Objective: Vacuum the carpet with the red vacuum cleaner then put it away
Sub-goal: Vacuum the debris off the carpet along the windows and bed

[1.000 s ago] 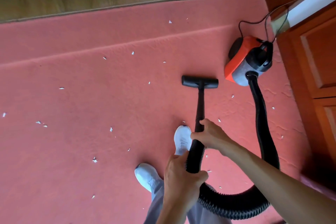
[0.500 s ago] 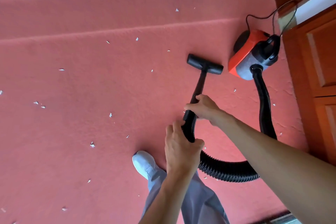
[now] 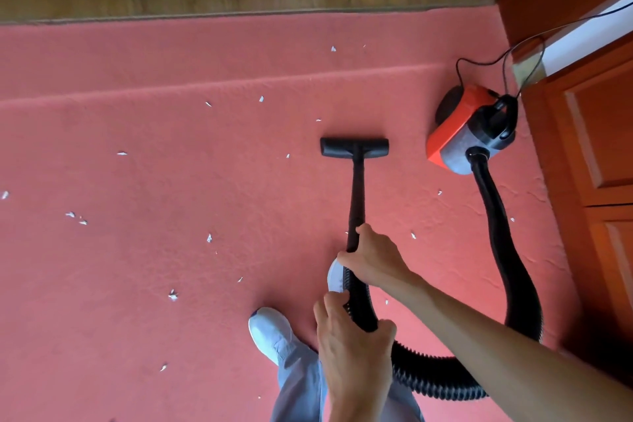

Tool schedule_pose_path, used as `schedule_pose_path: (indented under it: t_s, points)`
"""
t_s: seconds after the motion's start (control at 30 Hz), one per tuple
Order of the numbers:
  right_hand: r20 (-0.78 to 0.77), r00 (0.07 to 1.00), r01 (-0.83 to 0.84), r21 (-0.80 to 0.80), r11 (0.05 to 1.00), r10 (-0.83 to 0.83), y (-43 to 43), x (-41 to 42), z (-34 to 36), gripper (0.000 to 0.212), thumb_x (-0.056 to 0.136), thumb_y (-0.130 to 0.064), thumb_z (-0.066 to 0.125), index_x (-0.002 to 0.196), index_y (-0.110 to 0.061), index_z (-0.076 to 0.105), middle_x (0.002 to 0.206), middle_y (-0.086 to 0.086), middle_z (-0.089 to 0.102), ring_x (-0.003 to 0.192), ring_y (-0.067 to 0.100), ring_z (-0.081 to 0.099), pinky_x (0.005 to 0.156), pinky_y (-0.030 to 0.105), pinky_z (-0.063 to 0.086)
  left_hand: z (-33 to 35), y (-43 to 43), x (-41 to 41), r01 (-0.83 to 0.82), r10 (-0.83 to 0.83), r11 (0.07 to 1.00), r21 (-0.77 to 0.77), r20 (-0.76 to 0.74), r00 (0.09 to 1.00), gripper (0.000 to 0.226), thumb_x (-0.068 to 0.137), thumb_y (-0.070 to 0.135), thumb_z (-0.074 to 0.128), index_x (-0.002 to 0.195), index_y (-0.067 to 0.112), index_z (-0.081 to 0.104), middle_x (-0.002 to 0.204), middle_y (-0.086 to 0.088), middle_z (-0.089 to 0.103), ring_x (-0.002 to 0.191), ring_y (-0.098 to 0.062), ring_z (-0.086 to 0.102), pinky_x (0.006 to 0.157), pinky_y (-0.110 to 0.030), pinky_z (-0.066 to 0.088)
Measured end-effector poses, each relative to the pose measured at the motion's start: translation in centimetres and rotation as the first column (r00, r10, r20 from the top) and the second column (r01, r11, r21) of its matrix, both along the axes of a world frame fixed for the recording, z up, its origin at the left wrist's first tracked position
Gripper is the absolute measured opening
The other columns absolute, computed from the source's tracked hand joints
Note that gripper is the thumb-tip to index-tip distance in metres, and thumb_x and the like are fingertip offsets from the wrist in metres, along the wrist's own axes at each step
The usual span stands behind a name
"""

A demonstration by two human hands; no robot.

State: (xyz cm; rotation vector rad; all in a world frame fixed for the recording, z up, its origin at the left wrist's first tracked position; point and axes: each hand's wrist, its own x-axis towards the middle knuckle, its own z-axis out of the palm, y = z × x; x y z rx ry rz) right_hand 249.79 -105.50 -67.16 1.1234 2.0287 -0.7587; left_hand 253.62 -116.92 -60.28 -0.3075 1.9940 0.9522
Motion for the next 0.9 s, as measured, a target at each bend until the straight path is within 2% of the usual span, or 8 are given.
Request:
schedule_pose_path:
  t_s: [0.13,0.23,0.37,0.43,0.5,0.6,0.73,0.9]
  points:
    - [-0.034,0.997,-0.065,0.081,0.995,0.068,1.0,-2.5,-2.2,0.034,0.083,-0.023,0.063,0.105,-0.005,0.044,0.093,0.012,0.060,0.077,0.032,0.054,0.062,0.031,0.038,-2.3,1.3,-2.4,-0.045,0.044,0.999,0.017,0.045,0.998,0.036,0.078,0.020,0.069,0.111,0.020,0.054,0.109,0.006,0.055,0.095,-0.012,0.051,0.075,-0.022,0.033]
    - [-0.062,0.995,-0.066,0.103,0.992,0.072,2.2,-4.8,-2.5,0.034,0.083,-0.023,0.062,0.105,-0.004,0.045,0.091,0.012,0.057,0.076,0.031,0.052,0.062,0.032,0.037,-3.1,2.3,-4.7,-0.043,0.041,0.998,0.046,0.044,0.998,0.034,0.079,0.020,0.068,0.111,0.022,0.058,0.109,0.003,0.063,0.095,-0.015,0.054,0.066,-0.022,0.034]
    - [-0.068,0.997,-0.031,0.090,0.996,0.037,3.5,-6.8,-0.9,0.043,0.083,-0.027,0.064,0.118,-0.005,0.051,0.106,0.013,0.063,0.092,0.035,0.060,0.068,0.032,0.040,-1.9,2.0,-6.9,-0.036,0.036,0.991,0.131,0.005,0.999,0.033,0.075,0.018,0.069,0.106,0.029,0.064,0.097,0.008,0.070,0.088,-0.015,0.063,0.058,-0.014,0.039]
    - [-0.066,0.998,-0.010,0.089,0.996,0.016,4.3,-7.4,0.6,0.051,0.083,-0.028,0.066,0.127,-0.008,0.052,0.119,0.012,0.063,0.107,0.034,0.060,0.076,0.031,0.044,-1.0,1.4,-7.4,-0.027,0.025,0.977,0.211,0.014,1.000,0.038,0.074,0.016,0.071,0.109,0.032,0.067,0.092,0.011,0.072,0.083,-0.008,0.067,0.061,-0.015,0.049]
    - [-0.067,0.998,-0.009,0.093,0.996,0.015,5.1,-7.8,2.0,0.056,0.082,-0.028,0.068,0.133,-0.011,0.053,0.125,0.010,0.062,0.112,0.031,0.059,0.081,0.031,0.045,-0.2,1.0,-7.6,-0.034,0.031,0.954,0.297,0.014,0.999,0.044,0.073,0.014,0.073,0.112,0.033,0.070,0.092,0.011,0.074,0.083,-0.001,0.067,0.070,-0.022,0.057]
    - [-0.114,0.993,-0.012,0.115,0.993,0.025,6.3,-8.9,3.6,0.061,0.081,-0.029,0.068,0.138,-0.016,0.053,0.125,0.008,0.063,0.111,0.030,0.059,0.078,0.030,0.044,0.3,1.6,-8.5,-0.034,0.044,0.927,0.374,-0.020,0.999,0.051,0.065,0.022,0.070,0.114,0.037,0.070,0.095,0.011,0.074,0.090,0.003,0.066,0.078,-0.032,0.059]
    - [-0.195,0.978,-0.043,0.168,0.985,0.076,8.1,-11.2,3.9,0.052,0.082,-0.025,0.067,0.132,-0.016,0.056,0.120,0.008,0.065,0.108,0.030,0.059,0.082,0.032,0.047,-0.6,3.5,-10.2,-0.059,0.080,0.904,0.423,-0.032,0.996,0.055,0.061,0.021,0.064,0.114,0.035,0.070,0.098,0.010,0.074,0.092,-0.002,0.067,0.070,-0.023,0.055]
    - [-0.261,0.964,-0.012,0.174,0.985,0.058,11.6,-14.8,1.9,0.058,0.083,-0.029,0.067,0.138,-0.017,0.053,0.123,0.008,0.064,0.109,0.030,0.060,0.080,0.031,0.046,-2.2,6.9,-13.7,-0.066,0.104,0.910,0.409,-0.070,0.992,0.060,0.062,0.026,0.063,0.121,0.034,0.068,0.102,0.013,0.072,0.095,-0.003,0.067,0.074,-0.028,0.058]
